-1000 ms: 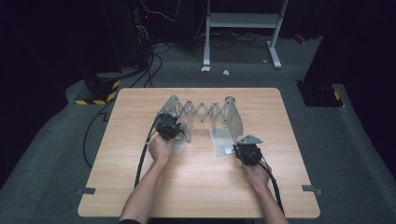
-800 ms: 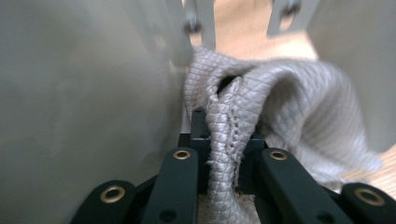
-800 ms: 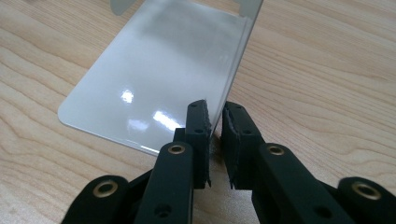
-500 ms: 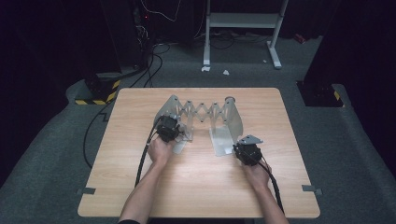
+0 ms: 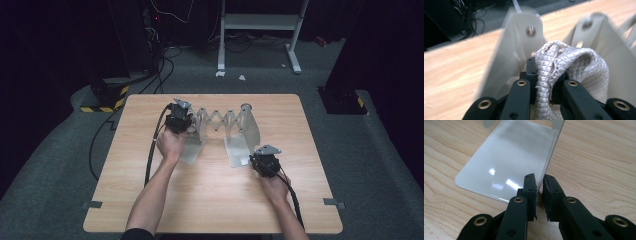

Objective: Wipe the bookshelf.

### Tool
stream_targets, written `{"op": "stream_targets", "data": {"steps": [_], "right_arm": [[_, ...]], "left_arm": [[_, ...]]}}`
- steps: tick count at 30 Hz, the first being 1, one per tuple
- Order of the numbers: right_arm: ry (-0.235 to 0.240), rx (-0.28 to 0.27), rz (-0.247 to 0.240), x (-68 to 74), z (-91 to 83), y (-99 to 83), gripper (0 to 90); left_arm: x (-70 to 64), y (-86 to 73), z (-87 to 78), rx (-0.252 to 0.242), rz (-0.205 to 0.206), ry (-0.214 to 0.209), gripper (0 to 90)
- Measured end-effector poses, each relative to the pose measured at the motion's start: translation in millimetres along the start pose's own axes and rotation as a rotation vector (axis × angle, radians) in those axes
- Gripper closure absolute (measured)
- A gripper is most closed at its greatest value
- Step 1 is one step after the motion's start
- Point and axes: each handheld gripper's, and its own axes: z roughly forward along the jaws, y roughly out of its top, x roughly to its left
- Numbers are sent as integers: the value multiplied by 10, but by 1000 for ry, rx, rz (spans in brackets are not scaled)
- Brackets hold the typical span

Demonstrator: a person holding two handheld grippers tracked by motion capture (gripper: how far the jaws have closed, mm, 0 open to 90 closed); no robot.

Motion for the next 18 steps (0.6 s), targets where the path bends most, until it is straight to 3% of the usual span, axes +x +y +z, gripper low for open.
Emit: {"op": "stream_targets", "data": {"steps": [2, 4, 6, 8, 18], "right_arm": [[1, 0, -1, -1, 0, 0, 813], [0, 0, -1, 1, 0, 0, 812], [1, 0, -1, -1, 0, -1, 813], [-1, -1, -4, 1, 0, -1, 812], [-1, -1, -4, 1, 1, -1, 813]], "left_arm": [[11, 75, -49, -17, 8, 14, 818], [47, 135, -90, -32, -8, 17, 817], [76, 142, -104, -32, -25, 10, 817], [62, 106, -107, -28, -16, 8, 817], [-67, -360, -113, 1, 12, -30, 816]]}}
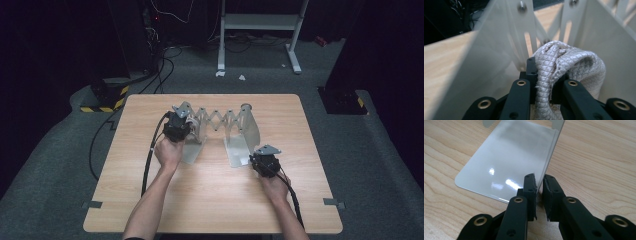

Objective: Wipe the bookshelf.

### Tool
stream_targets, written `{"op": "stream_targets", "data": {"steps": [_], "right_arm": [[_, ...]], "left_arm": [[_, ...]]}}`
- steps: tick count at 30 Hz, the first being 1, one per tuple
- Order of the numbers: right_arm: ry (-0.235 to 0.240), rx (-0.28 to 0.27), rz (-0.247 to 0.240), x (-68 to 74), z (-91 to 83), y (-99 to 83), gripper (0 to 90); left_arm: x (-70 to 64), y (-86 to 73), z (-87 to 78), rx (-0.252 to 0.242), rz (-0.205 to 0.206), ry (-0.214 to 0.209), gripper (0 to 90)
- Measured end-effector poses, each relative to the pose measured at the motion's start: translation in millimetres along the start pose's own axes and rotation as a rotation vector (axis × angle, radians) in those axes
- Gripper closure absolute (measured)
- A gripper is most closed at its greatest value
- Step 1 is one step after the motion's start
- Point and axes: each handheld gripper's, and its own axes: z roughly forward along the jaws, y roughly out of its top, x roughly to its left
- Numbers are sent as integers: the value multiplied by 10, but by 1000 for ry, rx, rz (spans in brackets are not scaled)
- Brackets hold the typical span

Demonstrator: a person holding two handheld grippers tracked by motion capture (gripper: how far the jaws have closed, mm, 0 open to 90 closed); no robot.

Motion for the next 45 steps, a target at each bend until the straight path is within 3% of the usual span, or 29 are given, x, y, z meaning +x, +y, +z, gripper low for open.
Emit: {"op": "stream_targets", "data": {"steps": [10, 15, 22, 29, 35, 38, 45], "right_arm": [[2, 0, 3, -2, 0, 1, 813], [5, 2, 8, -6, -1, 1, 814], [6, 1, 9, -8, 1, 2, 817], [17, 2, 19, -28, 4, 4, 823], [46, 2, 37, -69, 11, 4, 828], [36, 3, 37, -61, 11, 7, 833], [23, 4, 42, -55, 12, 7, 841]], "left_arm": [[24, -591, -92, 39, -15, -31, 815], [120, -818, -131, 64, -44, -39, 815], [380, -1074, -211, 104, -98, -39, 814], [601, -1072, -150, 109, -167, -26, 814], [640, -934, -4, 122, -164, -50, 813], [651, -885, 49, 116, -173, -90, 813], [579, -817, 43, 92, -136, -150, 813]]}}
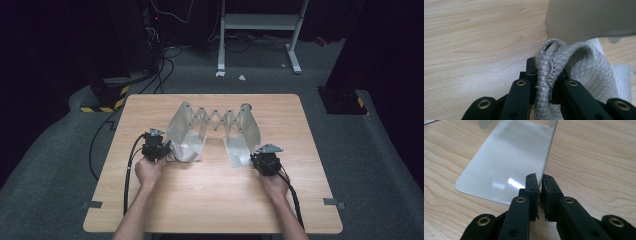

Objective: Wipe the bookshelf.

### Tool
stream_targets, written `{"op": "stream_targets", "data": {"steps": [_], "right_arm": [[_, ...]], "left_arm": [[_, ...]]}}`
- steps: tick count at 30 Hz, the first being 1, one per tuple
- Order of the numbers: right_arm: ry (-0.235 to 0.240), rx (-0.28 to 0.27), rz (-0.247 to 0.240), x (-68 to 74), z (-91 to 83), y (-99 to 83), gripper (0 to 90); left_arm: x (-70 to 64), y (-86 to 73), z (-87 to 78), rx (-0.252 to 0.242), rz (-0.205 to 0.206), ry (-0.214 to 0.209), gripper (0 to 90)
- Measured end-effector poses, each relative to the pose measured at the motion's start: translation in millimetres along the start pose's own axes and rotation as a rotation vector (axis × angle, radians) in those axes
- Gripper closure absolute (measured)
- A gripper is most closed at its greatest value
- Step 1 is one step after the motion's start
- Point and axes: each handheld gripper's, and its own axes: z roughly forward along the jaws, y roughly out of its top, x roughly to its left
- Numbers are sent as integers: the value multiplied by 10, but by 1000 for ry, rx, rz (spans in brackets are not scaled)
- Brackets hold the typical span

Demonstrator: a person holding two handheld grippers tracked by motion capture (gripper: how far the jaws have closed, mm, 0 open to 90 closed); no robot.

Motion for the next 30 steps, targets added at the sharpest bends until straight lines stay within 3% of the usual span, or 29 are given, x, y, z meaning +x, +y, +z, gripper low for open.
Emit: {"op": "stream_targets", "data": {"steps": [5, 21, 30], "right_arm": [[-8, 0, -3, 11, -1, -1, 842], [-11, 0, 8, 17, -2, -1, 845], [-10, 0, 13, 16, -1, -1, 846]], "left_arm": [[-20, 51, -93, -54, 2, -37, 813], [-152, 391, -581, -157, 55, -72, 812], [-211, 557, -716, -200, 51, -102, 809]]}}
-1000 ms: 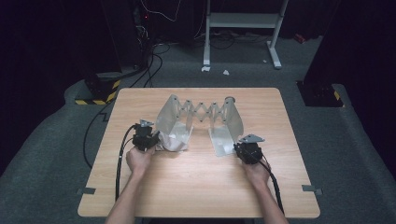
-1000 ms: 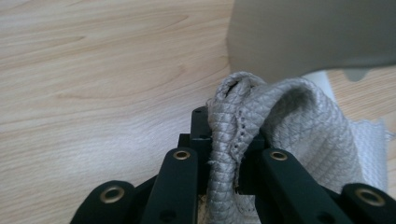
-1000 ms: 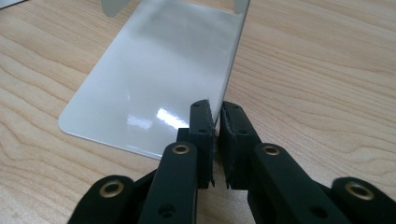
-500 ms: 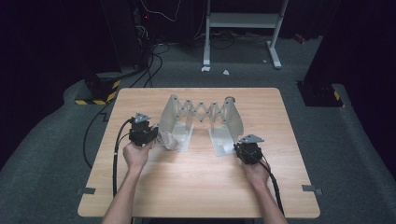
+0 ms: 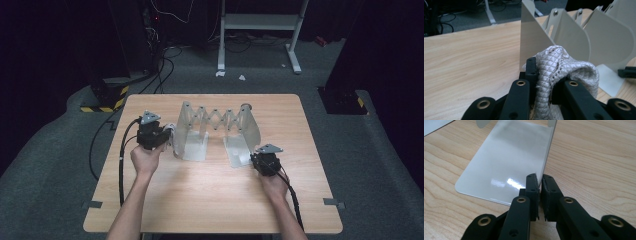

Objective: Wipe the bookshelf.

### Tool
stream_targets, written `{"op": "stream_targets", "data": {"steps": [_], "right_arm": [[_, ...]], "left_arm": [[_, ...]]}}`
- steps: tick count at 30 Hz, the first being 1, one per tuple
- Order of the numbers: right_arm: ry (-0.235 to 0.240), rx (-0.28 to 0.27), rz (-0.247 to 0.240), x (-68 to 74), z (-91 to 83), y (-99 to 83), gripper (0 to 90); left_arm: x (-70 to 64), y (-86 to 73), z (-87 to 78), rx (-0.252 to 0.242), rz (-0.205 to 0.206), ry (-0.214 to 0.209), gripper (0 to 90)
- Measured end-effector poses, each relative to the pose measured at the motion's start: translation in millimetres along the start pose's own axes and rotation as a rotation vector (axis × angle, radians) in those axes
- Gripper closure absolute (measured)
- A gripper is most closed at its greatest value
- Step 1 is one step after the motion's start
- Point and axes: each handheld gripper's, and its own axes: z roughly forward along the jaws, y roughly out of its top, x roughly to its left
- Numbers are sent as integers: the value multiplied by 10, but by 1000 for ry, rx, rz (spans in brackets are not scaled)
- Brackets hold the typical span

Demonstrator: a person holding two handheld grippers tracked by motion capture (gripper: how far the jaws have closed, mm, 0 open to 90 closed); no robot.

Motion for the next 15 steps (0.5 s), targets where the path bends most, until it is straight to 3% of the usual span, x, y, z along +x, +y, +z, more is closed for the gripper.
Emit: {"op": "stream_targets", "data": {"steps": [7, 15], "right_arm": [[5, 1, 8, -5, -1, 0, 846], [5, 1, 8, -5, -1, 0, 846]], "left_arm": [[-25, 25, -9, -8, 0, -2, 806], [2, -117, 123, 24, -18, -9, 806]]}}
